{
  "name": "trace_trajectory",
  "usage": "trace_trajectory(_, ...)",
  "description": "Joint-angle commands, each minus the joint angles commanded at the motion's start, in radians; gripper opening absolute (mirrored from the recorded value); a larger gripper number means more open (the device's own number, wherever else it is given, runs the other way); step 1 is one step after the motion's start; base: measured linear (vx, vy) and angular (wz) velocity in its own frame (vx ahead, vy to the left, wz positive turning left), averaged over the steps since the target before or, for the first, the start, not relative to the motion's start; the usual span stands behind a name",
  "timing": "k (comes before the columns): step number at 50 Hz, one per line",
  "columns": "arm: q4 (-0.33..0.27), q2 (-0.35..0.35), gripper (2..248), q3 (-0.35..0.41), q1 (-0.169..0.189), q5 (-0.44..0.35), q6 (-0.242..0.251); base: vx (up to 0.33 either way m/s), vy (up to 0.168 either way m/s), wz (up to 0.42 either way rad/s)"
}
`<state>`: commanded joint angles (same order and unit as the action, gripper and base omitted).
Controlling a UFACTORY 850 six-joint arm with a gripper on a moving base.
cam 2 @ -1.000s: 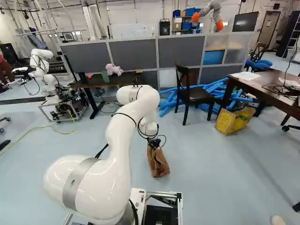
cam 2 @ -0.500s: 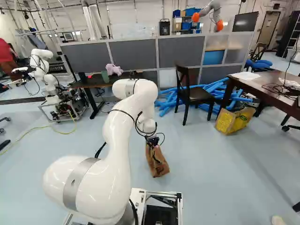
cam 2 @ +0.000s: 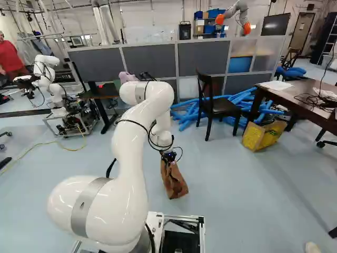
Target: Pick up the bag on the ground and place it on the table
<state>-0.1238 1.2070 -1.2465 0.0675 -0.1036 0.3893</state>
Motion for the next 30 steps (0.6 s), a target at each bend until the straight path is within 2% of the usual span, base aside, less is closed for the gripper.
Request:
trace_trajectory(14, 0.000, -0.058, 21, 0.056, -0.020, 0.005, 0.000, 0.000, 0.000, 0.000)
trace_trajectory(30, 0.000, -0.123, 21, 0.114, -0.038, 0.048, 0.000, 0.000, 0.000, 0.000)
